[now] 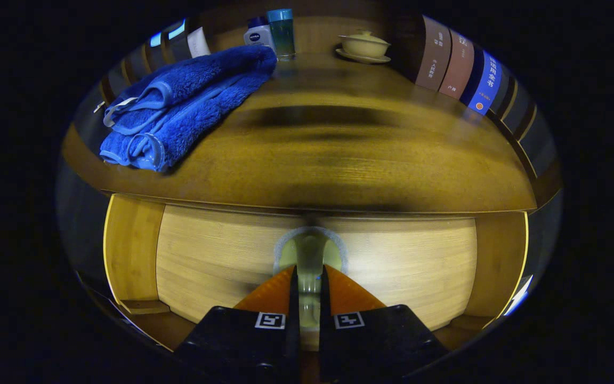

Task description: Pull open the drawer, take out the items inside it, and place them on the countertop above the cabinet.

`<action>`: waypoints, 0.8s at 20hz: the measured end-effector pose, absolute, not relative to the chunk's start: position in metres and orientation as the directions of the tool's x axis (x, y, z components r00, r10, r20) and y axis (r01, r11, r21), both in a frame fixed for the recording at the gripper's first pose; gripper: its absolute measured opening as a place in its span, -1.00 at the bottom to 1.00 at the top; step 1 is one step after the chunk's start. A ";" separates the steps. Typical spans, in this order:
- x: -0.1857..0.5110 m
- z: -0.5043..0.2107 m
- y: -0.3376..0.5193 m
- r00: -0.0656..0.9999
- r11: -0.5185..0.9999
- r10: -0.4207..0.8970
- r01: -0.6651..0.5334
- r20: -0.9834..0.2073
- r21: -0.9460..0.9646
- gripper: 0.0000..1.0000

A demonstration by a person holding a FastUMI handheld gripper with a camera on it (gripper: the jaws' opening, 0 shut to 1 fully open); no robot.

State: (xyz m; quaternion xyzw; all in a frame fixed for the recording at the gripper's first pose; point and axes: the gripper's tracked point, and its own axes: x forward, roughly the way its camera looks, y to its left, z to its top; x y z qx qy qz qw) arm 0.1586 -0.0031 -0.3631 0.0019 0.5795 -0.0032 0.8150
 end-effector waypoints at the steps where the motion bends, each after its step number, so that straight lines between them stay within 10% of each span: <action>1: 0.159 -0.361 -0.004 0.337 1.000 -0.004 0.007 -0.942 -0.002 -0.63; 16: 0.134 -0.212 0.001 0.659 0.995 0.065 0.009 -0.749 0.094 -0.63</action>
